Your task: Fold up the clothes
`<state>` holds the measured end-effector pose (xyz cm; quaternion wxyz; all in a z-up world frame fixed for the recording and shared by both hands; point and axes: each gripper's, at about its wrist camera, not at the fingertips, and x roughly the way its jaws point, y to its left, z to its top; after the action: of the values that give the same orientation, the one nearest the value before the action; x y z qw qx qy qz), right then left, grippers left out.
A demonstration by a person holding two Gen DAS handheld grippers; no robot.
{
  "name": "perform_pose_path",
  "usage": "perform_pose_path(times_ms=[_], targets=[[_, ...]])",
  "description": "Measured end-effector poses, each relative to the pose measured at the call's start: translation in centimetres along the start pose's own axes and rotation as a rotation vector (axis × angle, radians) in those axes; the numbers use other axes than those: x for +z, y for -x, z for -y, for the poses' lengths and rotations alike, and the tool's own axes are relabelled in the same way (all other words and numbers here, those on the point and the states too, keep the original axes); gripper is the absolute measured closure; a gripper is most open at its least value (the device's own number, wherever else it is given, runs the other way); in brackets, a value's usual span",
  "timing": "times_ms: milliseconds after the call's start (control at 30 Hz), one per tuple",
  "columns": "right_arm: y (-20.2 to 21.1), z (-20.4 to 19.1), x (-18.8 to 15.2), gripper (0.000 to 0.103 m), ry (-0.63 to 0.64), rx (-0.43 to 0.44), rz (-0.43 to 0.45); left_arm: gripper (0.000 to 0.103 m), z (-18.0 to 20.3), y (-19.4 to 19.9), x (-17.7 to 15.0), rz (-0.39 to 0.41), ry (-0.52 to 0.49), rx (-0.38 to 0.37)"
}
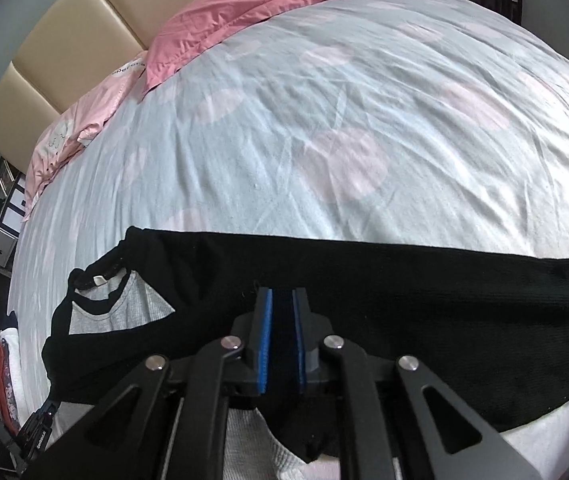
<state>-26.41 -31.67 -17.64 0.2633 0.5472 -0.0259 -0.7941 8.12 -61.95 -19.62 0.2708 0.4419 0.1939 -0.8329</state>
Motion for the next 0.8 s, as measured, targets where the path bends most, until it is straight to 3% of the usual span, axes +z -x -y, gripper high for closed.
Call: perform_pose_path(times_ms=[200, 300, 400, 433, 467, 500, 700, 800], targets=[[0.9, -0.5, -2.9, 0.085, 0.059, 0.060, -0.059, 0.094, 0.1, 0.0, -0.1, -0.003, -0.002, -0.001], [-0.1, -1.1, -4.1, 0.083, 0.078, 0.049, -0.101, 0.094, 0.0, 0.1, 0.0, -0.004, 0.009, -0.011], [0.1, -1.2, -4.3, 0.083, 0.060, 0.079, -0.067, 0.094, -0.1, 0.4, 0.0, 0.011, 0.016, -0.019], [0.4, -1.2, -4.1, 0.088, 0.058, 0.080, -0.050, 0.094, -0.2, 0.6, 0.0, 0.017, 0.018, -0.022], [0.8, -1.3, -4.0, 0.100, 0.055, 0.082, -0.034, 0.094, -0.2, 0.7, 0.0, 0.023, 0.020, -0.025], [1.4, -1.2, -3.7, 0.102, 0.043, 0.080, -0.018, 0.094, -0.2, 1.0, 0.1, 0.034, 0.019, -0.025], [3.0, 0.1, -3.3, 0.103, -0.018, 0.049, -0.003, 0.094, -0.2, 1.4, 0.4, 0.019, -0.008, -0.013], [2.2, 0.6, -4.0, 0.098, -0.027, 0.085, -0.056, 0.094, -0.5, 0.8, 0.2, -0.008, 0.008, -0.027]])
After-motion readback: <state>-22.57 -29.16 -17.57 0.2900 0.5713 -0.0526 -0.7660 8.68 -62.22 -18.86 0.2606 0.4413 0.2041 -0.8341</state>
